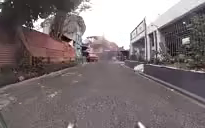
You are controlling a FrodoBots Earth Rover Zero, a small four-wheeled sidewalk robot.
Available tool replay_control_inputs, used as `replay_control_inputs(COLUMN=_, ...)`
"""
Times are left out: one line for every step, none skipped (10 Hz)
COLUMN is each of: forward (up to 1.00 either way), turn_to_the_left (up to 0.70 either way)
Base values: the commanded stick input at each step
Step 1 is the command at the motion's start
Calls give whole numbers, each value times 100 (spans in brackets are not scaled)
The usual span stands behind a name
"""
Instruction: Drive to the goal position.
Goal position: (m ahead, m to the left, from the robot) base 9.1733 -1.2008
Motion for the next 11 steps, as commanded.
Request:
replay_control_inputs(forward=70, turn_to_the_left=-4)
replay_control_inputs(forward=70, turn_to_the_left=0)
replay_control_inputs(forward=70, turn_to_the_left=0)
replay_control_inputs(forward=70, turn_to_the_left=0)
replay_control_inputs(forward=70, turn_to_the_left=0)
replay_control_inputs(forward=70, turn_to_the_left=0)
replay_control_inputs(forward=70, turn_to_the_left=0)
replay_control_inputs(forward=70, turn_to_the_left=0)
replay_control_inputs(forward=70, turn_to_the_left=0)
replay_control_inputs(forward=70, turn_to_the_left=0)
replay_control_inputs(forward=70, turn_to_the_left=0)
